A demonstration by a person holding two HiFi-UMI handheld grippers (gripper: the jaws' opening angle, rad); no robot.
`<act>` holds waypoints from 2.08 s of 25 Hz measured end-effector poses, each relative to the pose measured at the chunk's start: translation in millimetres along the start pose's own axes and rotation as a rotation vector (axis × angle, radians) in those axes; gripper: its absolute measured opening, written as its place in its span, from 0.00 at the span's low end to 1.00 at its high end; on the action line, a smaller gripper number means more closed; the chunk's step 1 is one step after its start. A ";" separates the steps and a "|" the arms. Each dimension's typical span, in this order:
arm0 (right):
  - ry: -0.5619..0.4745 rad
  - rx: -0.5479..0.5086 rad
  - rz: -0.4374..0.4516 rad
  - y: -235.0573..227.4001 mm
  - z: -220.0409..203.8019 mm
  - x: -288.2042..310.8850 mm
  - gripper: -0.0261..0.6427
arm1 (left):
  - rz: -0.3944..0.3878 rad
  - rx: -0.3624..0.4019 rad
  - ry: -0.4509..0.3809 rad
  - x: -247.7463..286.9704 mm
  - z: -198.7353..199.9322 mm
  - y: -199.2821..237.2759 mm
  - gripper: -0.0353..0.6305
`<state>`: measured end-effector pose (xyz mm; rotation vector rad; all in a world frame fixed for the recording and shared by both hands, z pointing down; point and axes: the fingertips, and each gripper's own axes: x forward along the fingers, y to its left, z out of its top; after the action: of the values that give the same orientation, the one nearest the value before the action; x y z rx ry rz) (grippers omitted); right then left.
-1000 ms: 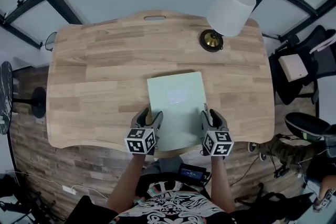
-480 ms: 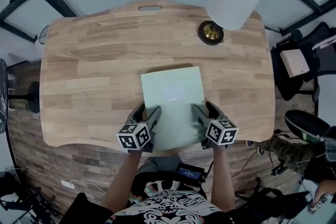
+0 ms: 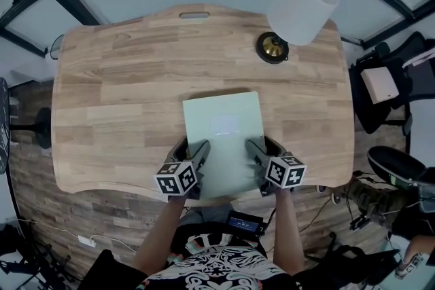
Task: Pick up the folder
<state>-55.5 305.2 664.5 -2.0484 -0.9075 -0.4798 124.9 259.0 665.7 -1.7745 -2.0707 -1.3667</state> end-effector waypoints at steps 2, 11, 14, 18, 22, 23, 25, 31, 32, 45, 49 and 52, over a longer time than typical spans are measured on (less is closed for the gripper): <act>-0.004 -0.025 -0.017 0.3 0.0 0.5 0.45 | 0.003 0.001 -0.001 0.1 0.2 0.3 0.51; -0.033 0.023 -0.058 12.7 0.1 -3.6 0.44 | -0.002 0.008 0.025 1.8 10.6 4.2 0.51; -0.046 0.008 -0.075 18.7 1.2 -9.4 0.44 | -0.005 0.010 0.015 -3.8 13.8 1.7 0.51; -0.075 -0.005 -0.085 31.7 4.5 -20.1 0.44 | -0.010 0.028 0.000 -16.2 20.9 -3.5 0.51; -0.127 -0.006 -0.087 44.1 13.5 -31.2 0.44 | -0.026 0.061 -0.027 -27.2 37.3 -12.4 0.51; -0.142 -0.006 -0.087 47.0 16.1 -35.6 0.44 | -0.031 0.070 -0.035 -30.1 41.3 -16.4 0.51; -0.172 -0.008 -0.089 53.8 20.2 -45.2 0.44 | -0.039 0.088 -0.050 -37.5 48.4 -24.4 0.51; -0.247 -0.025 -0.091 72.8 23.3 -74.3 0.44 | -0.066 0.124 -0.099 -64.2 58.9 -45.1 0.51; -0.255 -0.030 -0.090 75.2 22.8 -77.9 0.44 | -0.069 0.128 -0.106 -68.0 59.0 -47.4 0.51; -0.333 -0.067 -0.081 107.6 21.3 -113.4 0.44 | -0.106 0.162 -0.171 -112.8 66.7 -67.4 0.51; -0.362 -0.069 -0.074 115.6 22.4 -125.6 0.44 | -0.117 0.184 -0.190 -125.7 71.1 -77.0 0.51; -0.379 -0.073 -0.074 122.2 21.3 -133.1 0.44 | -0.121 0.198 -0.201 -134.5 72.3 -81.3 0.51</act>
<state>-52.9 216.4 505.8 -2.2200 -1.2067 -0.1649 133.8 212.4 499.3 -1.7930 -2.3574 -1.0013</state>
